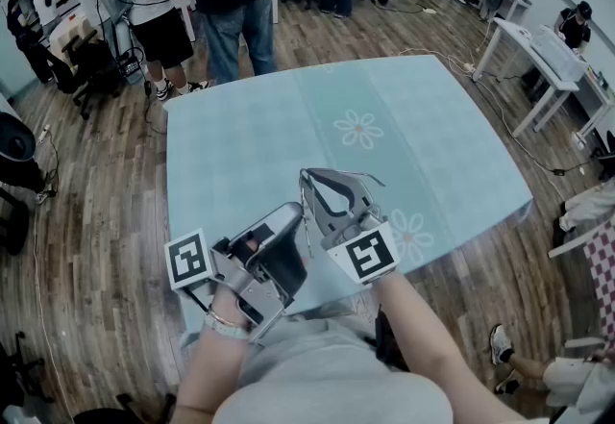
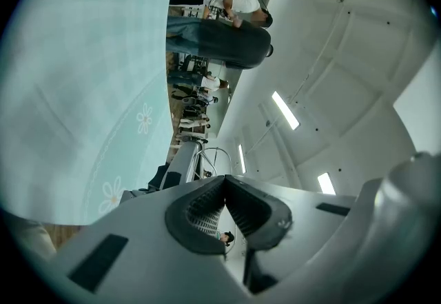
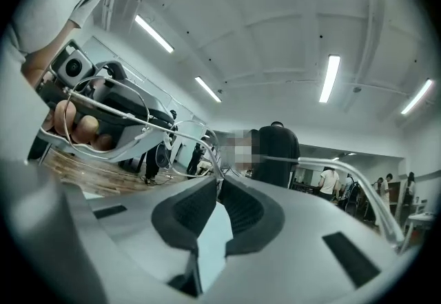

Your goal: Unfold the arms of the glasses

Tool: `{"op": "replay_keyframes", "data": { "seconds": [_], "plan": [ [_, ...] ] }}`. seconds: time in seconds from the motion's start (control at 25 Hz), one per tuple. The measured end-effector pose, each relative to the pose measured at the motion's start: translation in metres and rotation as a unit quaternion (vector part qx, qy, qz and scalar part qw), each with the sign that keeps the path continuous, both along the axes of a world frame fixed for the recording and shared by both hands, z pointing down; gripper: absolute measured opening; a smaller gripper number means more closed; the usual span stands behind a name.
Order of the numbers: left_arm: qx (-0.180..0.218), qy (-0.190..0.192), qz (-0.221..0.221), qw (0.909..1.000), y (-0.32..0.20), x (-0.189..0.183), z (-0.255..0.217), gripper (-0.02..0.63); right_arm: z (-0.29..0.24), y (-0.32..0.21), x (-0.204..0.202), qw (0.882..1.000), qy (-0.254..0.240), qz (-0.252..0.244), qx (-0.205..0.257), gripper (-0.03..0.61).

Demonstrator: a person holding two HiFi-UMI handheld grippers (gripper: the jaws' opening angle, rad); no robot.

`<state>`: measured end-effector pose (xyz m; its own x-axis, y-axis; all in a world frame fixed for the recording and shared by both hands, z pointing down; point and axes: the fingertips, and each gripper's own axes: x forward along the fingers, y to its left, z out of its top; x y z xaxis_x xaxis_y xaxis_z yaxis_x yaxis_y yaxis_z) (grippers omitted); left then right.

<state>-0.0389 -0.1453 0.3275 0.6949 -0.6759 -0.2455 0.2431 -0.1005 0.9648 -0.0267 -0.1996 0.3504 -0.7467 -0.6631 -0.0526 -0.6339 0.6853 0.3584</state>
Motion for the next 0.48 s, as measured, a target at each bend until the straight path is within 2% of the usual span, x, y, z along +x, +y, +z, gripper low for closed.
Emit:
{"op": "replay_keyframes", "data": {
  "seconds": [0.48],
  "plan": [
    [0.000,-0.003,-0.016,0.9999,-0.008,-0.009,0.000,0.009,0.007,-0.006,0.010,1.000,-0.011,0.013,-0.018,0.037]
  ]
}}
